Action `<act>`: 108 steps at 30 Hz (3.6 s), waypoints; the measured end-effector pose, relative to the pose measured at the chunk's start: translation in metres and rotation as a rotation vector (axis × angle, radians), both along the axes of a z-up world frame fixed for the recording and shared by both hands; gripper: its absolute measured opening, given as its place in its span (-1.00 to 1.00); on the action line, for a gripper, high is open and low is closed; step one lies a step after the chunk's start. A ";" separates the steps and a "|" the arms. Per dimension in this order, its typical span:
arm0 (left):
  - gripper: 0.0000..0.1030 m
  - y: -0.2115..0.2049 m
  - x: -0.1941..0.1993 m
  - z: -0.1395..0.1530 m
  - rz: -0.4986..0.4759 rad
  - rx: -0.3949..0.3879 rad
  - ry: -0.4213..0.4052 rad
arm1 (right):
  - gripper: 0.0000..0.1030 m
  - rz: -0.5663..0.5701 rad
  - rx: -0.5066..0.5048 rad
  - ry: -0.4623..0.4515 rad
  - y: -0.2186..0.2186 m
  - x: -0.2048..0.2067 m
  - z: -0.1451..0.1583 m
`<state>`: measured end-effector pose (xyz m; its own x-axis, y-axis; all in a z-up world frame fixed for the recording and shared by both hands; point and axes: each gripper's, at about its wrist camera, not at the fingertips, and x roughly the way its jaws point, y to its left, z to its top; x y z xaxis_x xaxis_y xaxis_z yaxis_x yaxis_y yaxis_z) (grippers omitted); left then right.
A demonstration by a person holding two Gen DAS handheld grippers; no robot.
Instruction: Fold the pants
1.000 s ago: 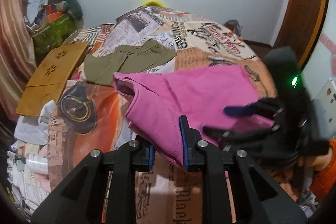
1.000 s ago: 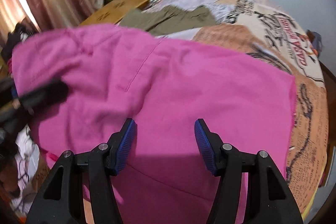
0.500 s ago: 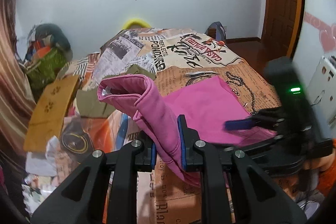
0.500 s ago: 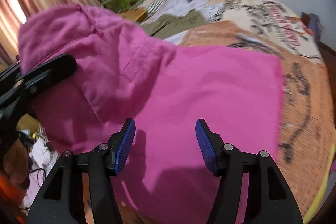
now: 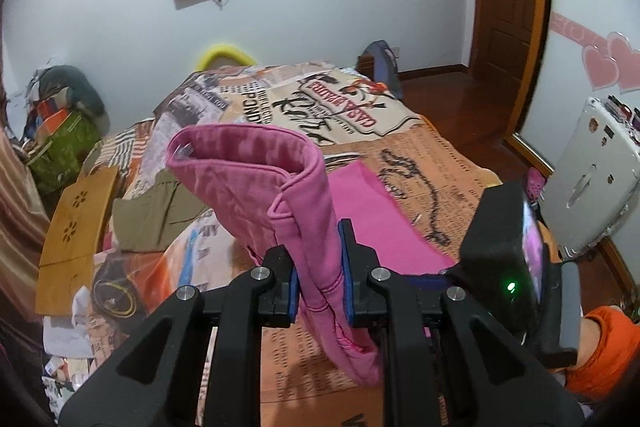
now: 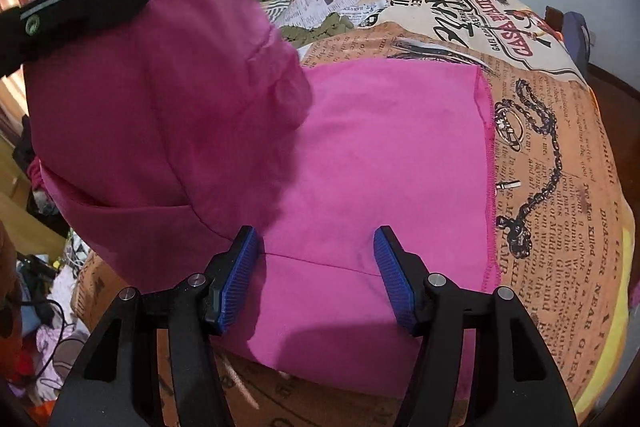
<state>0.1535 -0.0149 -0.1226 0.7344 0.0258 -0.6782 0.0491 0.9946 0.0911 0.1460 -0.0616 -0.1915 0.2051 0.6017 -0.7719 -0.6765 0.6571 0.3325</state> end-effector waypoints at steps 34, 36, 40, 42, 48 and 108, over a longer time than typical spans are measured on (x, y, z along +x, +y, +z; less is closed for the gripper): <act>-0.48 -0.086 0.047 -0.077 -0.162 -0.114 0.302 | 0.12 -0.262 -0.059 -0.029 -0.128 0.006 0.007; -0.48 -0.085 0.042 -0.070 -0.172 -0.145 0.303 | 0.12 -0.274 -0.047 -0.039 -0.133 0.010 0.013; -0.39 -0.076 0.026 -0.045 -0.175 -0.172 0.233 | 0.11 -0.298 -0.017 -0.068 -0.137 0.016 0.030; -0.38 -0.063 0.020 -0.034 -0.155 -0.182 0.206 | 0.11 -0.298 0.001 -0.086 -0.135 0.018 0.038; -0.35 -0.029 0.017 -0.047 -0.090 -0.129 0.234 | 0.12 -0.251 0.048 -0.104 -0.109 0.021 0.049; -0.94 0.131 0.122 -0.108 0.013 -0.321 0.315 | 0.12 -0.244 -0.053 -0.076 -0.076 0.041 0.017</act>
